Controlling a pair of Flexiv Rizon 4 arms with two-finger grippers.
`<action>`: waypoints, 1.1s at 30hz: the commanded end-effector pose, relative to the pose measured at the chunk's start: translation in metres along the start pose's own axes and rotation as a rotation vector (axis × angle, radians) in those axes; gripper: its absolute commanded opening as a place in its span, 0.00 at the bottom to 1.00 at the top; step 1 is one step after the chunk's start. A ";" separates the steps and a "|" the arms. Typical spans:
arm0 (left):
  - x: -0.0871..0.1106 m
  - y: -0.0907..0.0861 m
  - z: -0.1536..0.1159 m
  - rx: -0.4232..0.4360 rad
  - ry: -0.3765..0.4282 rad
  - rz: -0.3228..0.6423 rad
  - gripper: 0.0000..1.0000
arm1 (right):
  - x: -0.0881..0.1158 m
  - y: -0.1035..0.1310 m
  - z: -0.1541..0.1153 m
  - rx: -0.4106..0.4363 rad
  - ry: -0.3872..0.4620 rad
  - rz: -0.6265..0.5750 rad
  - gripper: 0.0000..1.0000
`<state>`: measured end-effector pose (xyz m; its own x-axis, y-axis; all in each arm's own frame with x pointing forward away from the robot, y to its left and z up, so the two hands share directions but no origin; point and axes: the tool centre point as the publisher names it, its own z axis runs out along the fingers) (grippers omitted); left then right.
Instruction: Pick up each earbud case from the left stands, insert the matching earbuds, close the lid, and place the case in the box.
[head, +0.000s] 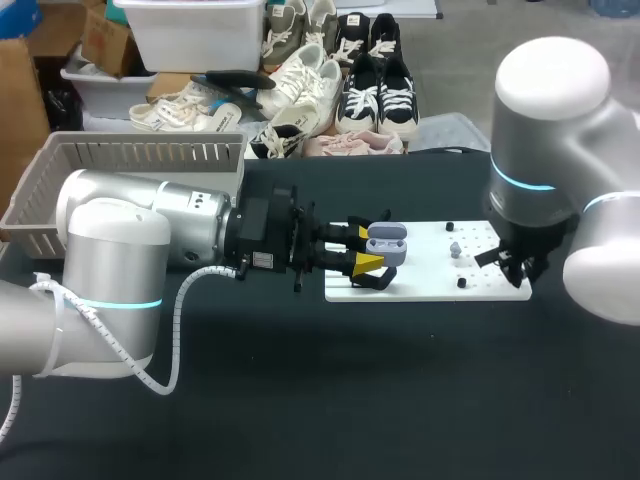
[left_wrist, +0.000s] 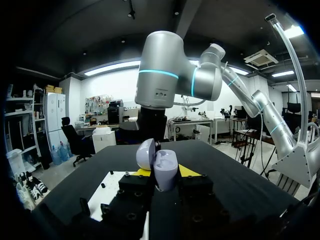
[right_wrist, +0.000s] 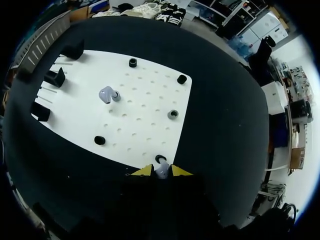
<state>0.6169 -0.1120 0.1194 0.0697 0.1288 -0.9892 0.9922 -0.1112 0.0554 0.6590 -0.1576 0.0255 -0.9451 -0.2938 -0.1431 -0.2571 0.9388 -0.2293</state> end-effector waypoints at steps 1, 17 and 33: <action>0.000 -0.001 0.001 -0.005 0.000 0.001 0.00 | 0.001 0.001 -0.013 0.013 0.006 0.005 0.00; 0.000 -0.001 0.001 -0.005 0.000 0.001 0.00 | 0.010 0.013 -0.081 0.029 -0.029 -0.001 0.00; 0.000 -0.001 0.001 -0.005 0.000 0.001 0.00 | 0.011 0.049 -0.165 0.057 -0.091 -0.151 0.00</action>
<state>0.6169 -0.1119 0.1194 0.0697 0.1288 -0.9892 0.9922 -0.1113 0.0554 0.6116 -0.0908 0.1575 -0.8749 -0.4432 -0.1953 -0.3770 0.8763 -0.2999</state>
